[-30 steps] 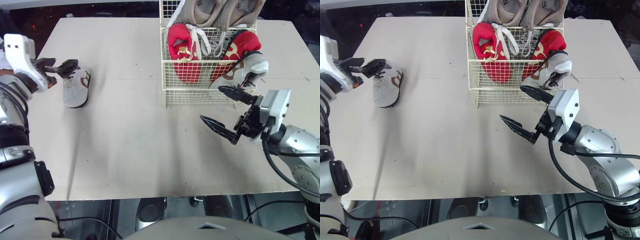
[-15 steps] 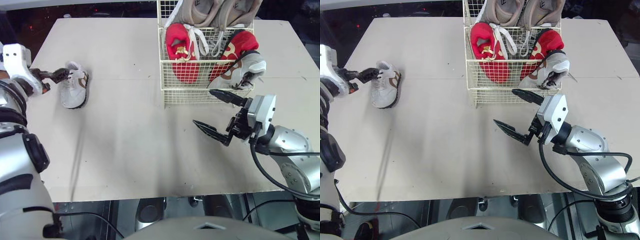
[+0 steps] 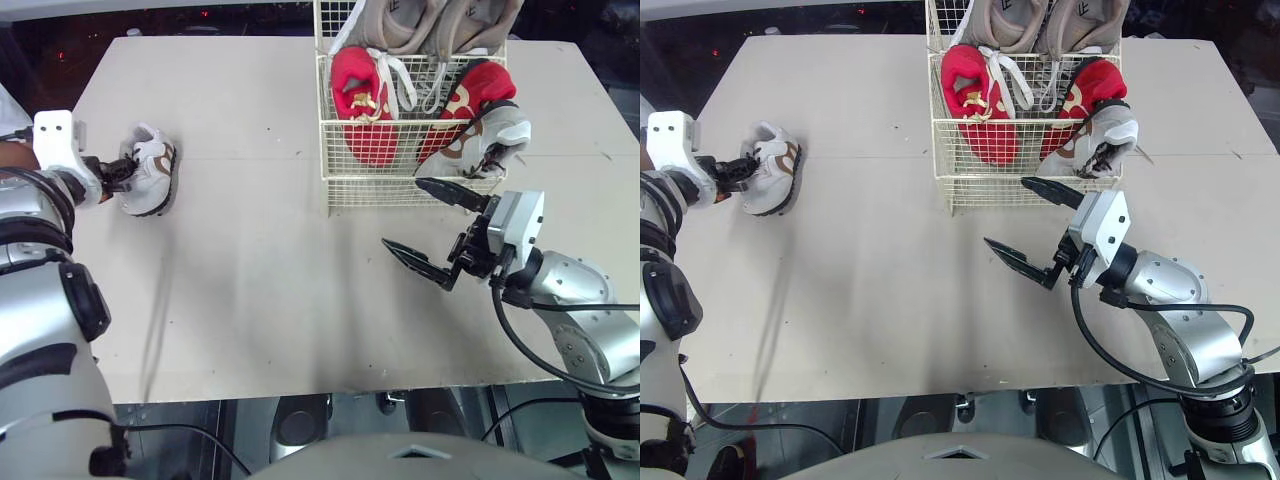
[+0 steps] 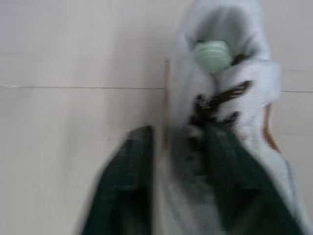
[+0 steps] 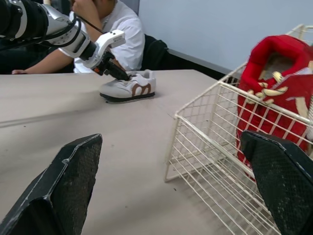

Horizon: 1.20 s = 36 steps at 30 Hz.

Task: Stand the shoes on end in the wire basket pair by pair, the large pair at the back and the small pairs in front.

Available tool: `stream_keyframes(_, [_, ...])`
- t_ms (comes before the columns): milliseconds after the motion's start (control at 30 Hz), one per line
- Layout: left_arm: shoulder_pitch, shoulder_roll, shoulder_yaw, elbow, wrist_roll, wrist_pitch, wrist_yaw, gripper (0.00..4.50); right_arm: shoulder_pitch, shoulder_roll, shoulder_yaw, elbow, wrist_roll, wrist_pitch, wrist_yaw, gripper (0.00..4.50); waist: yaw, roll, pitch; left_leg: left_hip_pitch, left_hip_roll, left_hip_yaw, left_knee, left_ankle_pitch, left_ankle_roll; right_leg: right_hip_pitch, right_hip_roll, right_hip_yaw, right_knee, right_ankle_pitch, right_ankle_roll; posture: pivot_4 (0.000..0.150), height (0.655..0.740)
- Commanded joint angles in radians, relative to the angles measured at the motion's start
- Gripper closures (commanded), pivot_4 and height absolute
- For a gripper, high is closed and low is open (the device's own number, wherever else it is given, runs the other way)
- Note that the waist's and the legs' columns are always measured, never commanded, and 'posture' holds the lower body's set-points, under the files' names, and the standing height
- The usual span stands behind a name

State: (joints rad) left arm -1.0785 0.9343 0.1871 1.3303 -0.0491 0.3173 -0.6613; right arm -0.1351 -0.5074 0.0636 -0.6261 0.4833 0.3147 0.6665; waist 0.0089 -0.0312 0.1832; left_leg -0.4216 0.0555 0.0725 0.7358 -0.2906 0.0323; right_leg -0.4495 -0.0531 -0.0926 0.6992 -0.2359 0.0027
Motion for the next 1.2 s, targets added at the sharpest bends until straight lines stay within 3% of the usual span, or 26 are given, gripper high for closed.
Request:
stream_keyframes(33, [0.002,0.012,-0.002,0.007,0.026,-0.006,-0.006,4.47,-0.007,0.005,-0.012,-0.019,-0.008,-0.028,-0.002,0.00,0.000,0.000,0.000,0.000,0.000,0.000,0.000,0.000,0.000,0.000,0.000,0.000,0.000,0.000,0.000,0.150,0.6860])
stream_keyframes(200, [0.021,0.013,0.024,0.002,0.016,-0.037,-0.003,4.47,-0.009,0.008,-0.015,-0.012,-0.009,-0.034,0.004,0.00,0.000,0.000,0.000,0.000,0.000,0.000,0.001,0.000,0.000,0.000,0.000,0.000,0.000,0.000,0.000,0.150,0.6860])
stream_keyframes(333, [0.046,0.025,0.067,-0.028,-0.014,-0.173,-0.015,4.47,-0.024,0.012,-0.019,-0.006,0.012,-0.027,0.010,0.00,-0.001,0.000,0.000,0.000,0.000,0.000,0.000,0.000,0.000,0.000,-0.001,0.000,0.001,0.000,0.000,0.150,0.6860])
stream_keyframes(567, [0.131,0.005,0.229,-0.208,-0.192,-0.351,-0.136,4.47,-0.059,0.021,-0.032,-0.002,0.100,0.023,0.016,0.00,0.004,0.000,0.000,-0.002,0.000,-0.001,0.002,0.000,0.000,-0.001,-0.002,-0.001,0.000,0.000,-0.001,0.150,0.6860])
stream_keyframes(667, [0.234,-0.052,0.309,-0.454,-0.281,-0.370,-0.102,4.47,-0.090,0.028,-0.042,0.011,0.141,0.046,0.012,0.00,0.006,0.000,0.000,-0.005,0.000,-0.003,0.003,0.000,0.000,-0.001,-0.004,-0.002,-0.001,0.001,-0.001,0.150,0.6860])
stream_keyframes(833, [0.419,-0.237,0.380,-1.058,-0.448,-0.276,0.049,4.47,-0.170,0.052,-0.064,0.039,0.218,0.106,-0.019,0.00,0.006,-0.001,0.000,-0.008,-0.001,-0.008,0.006,0.000,0.000,-0.001,-0.009,-0.003,-0.001,0.001,-0.001,0.150,0.6860])
stream_keyframes(1000, [0.503,-0.375,0.273,-1.473,-0.516,-0.200,0.136,4.47,-0.284,0.102,-0.101,0.066,0.353,0.238,-0.144,0.00,0.005,0.000,0.000,-0.008,-0.001,-0.009,0.006,0.000,0.000,0.000,-0.009,-0.004,0.000,0.001,-0.001,0.150,0.6860])
stream_keyframes(1200, [0.490,-0.489,0.089,-1.706,-0.504,-0.147,0.211,4.47,-0.404,0.173,-0.140,0.084,0.519,0.371,-0.335,0.00,0.005,0.000,0.000,-0.007,-0.002,-0.009,0.006,0.000,0.000,0.001,-0.007,-0.004,0.001,0.001,-0.001,0.150,0.6860])
